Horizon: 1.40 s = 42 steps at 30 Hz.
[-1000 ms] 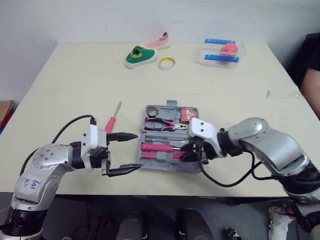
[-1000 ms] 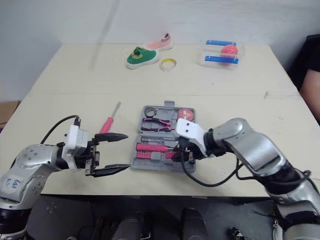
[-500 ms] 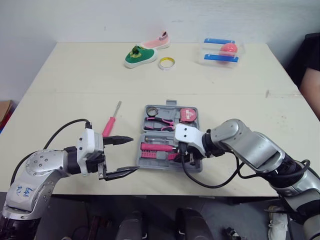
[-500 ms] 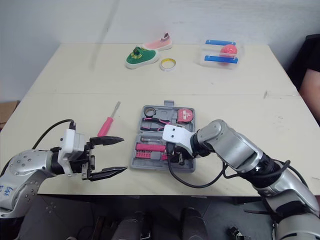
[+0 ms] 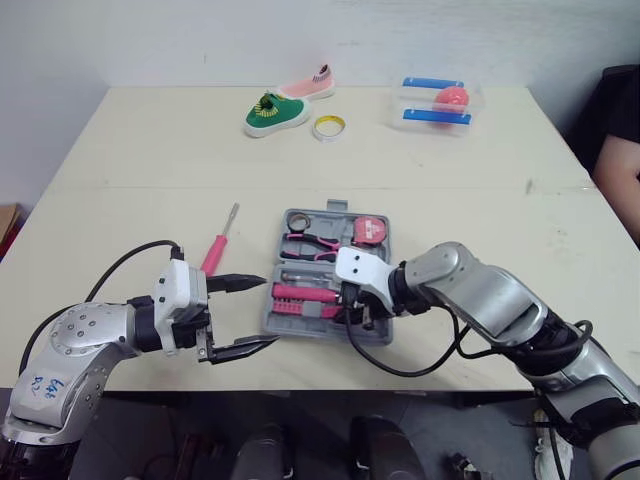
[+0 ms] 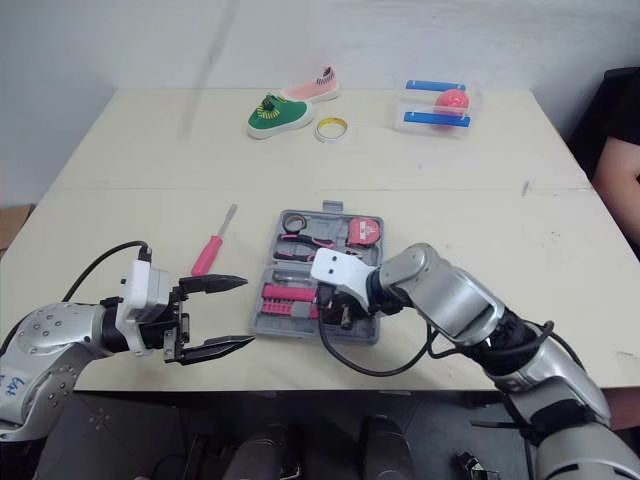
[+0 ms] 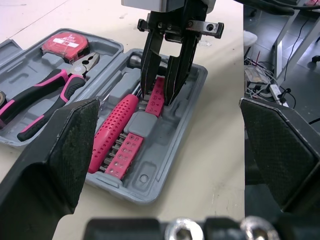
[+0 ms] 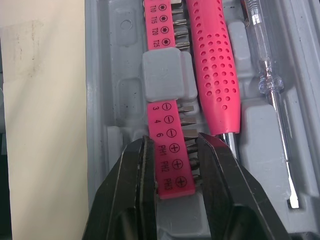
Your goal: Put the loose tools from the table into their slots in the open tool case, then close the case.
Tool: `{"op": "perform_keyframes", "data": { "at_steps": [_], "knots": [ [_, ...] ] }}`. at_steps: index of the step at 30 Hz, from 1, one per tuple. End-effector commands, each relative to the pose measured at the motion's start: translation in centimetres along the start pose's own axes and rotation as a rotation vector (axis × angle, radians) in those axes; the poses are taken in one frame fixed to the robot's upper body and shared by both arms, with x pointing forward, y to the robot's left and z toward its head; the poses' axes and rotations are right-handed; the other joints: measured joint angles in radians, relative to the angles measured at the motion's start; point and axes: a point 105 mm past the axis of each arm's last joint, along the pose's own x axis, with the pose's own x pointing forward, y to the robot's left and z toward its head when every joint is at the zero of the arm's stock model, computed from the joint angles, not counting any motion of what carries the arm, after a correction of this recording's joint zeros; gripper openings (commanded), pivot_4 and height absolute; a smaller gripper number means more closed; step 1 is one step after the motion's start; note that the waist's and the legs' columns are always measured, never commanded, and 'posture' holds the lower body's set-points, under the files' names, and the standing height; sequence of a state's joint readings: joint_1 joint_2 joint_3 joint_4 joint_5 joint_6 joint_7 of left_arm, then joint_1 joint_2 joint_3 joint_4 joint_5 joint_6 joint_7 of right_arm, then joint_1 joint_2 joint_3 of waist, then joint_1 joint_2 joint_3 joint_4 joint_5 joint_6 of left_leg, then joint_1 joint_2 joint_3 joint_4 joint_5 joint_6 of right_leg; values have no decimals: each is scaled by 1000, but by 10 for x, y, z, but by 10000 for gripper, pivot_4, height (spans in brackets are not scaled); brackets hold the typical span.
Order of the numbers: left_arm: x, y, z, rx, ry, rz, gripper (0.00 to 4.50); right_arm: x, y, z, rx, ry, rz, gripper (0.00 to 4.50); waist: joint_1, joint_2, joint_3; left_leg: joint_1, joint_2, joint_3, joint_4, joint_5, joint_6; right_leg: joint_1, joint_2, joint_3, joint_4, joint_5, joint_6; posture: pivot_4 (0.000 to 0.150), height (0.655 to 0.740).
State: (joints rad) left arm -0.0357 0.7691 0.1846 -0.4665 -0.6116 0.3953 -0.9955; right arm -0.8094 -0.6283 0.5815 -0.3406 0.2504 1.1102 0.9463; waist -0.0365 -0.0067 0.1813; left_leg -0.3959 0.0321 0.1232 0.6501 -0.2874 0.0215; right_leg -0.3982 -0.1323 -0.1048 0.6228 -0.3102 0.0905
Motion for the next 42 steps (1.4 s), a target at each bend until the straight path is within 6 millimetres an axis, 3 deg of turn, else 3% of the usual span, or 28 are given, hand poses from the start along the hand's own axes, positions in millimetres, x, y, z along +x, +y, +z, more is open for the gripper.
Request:
{"op": "perform_keyframes", "data": {
  "at_steps": [1, 16, 20, 26, 32, 35, 36, 38, 42],
  "knots": [
    [0, -3, 7, 30, -14, -8, 45000, 2, -3, -9, 40, 86, -12, 7898, 0, 0, 0, 0, 0, 0, 0, 0, 0, 0, 0, 0, 0, 0, 0, 1500, 7400],
    [-1, -3, 2, 27, -16, -1, 45000, 10, 0, 0, 99, 52, -7, 7898, 0, -1, -1, 1, 0, 0, -1, 0, 0, 1, -1, 0, 0, 0, 0, 1500, 7400],
    [-2, -4, 1, 24, -20, 0, 45000, 9, 1, 5, 42, 3, -37, 7898, -2, -1, -1, 3, 0, 0, -3, -1, 1, 1, -1, 1, 0, -1, -1, 1500, 7400],
    [-4, -6, -1, 18, -20, 11, 45000, -10, 10, 10, 31, -66, 28, 35372, 3, -1, -1, 2, 0, 0, -3, 0, 0, 0, 0, 0, -1, -1, -2, 1500, 7400],
    [-8, -6, -2, 2, -23, 16, 45000, -44, 11, 22, -71, -193, 91, 35372, 9, -2, 0, -1, -1, 0, -2, -1, 1, -1, -2, 0, -3, -1, -1, 1500, 7400],
    [-10, -2, 0, 16, -33, 41, 45000, -49, 10, 24, -122, -335, 118, 35372, 9, -2, 0, -2, 0, -1, -3, -2, 0, -1, -1, -1, -4, -1, -1, 1500, 7400],
    [-11, -2, 0, 10, -40, 44, 45000, -52, 11, 25, -137, -453, 157, 35372, 9, -2, 0, -2, 0, -1, -3, -2, 0, -1, -1, -1, -4, -1, -1, 1500, 7400],
    [-12, -1, 0, 11, -41, 43, 45000, -48, -4, 10, -123, -541, 79, 30477, 10, -3, -1, -2, 0, -1, -3, -2, 0, 0, -1, -2, -5, -1, -1, 1500, 7400],
    [-13, 2, 0, 13, -40, 42, 45000, -38, -2, -6, -208, -599, 81, 14275, 9, -2, 0, -1, -2, 1, -2, -2, 2, 1, 0, -2, -5, 0, 1, 1500, 7400]
  ]
}}
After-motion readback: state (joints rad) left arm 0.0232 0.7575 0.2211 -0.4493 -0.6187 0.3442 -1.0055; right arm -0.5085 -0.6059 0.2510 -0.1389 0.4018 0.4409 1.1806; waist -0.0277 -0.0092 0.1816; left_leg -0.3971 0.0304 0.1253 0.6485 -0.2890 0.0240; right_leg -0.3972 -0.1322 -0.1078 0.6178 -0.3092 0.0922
